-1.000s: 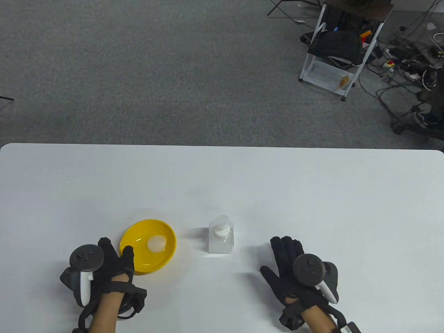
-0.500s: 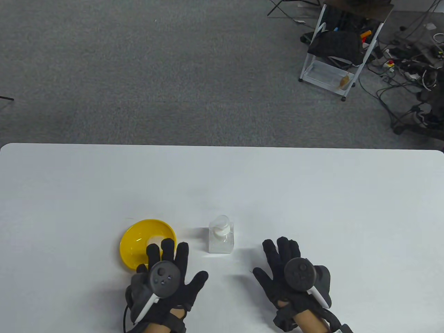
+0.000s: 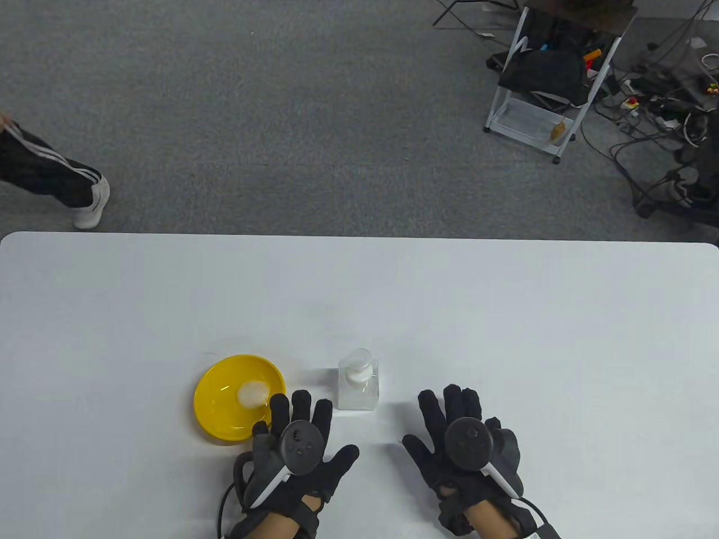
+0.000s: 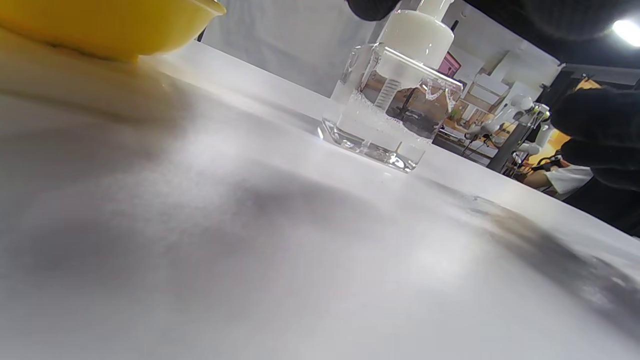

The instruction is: Press foam dish soap pump onto bowl

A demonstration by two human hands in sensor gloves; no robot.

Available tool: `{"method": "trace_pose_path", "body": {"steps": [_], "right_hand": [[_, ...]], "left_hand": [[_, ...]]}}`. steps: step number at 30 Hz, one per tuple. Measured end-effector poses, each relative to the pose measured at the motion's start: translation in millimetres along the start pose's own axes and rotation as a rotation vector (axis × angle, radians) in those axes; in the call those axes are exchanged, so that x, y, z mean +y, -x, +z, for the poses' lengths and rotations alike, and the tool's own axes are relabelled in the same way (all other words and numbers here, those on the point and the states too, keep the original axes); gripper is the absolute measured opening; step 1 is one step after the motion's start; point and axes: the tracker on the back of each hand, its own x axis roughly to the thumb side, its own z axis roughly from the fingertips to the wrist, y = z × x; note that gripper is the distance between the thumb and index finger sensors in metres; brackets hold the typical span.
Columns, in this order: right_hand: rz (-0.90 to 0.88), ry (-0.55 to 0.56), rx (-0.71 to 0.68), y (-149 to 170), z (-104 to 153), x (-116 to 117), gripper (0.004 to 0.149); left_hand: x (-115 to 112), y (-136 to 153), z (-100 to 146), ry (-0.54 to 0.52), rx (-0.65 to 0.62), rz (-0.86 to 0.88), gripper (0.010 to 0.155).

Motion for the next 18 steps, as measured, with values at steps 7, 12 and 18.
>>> {"method": "trace_pose_path", "body": {"steps": [7, 12, 18], "right_hand": [[0.026, 0.002, -0.012, -3.8, 0.6, 2.9, 0.078], [0.025, 0.004, -0.013, -3.4, 1.2, 2.0, 0.078], [0.022, 0.004, -0.016, -2.9, 1.9, 2.0, 0.078]], "left_hand": [[1.1, 0.0, -1.1, 0.011, -0.001, 0.013, 0.089], [2.5, 2.6, -1.2, 0.005, 0.002, 0.033, 0.089], [2.2, 1.9, -0.7, 0.004, 0.001, 0.024, 0.089]]}}
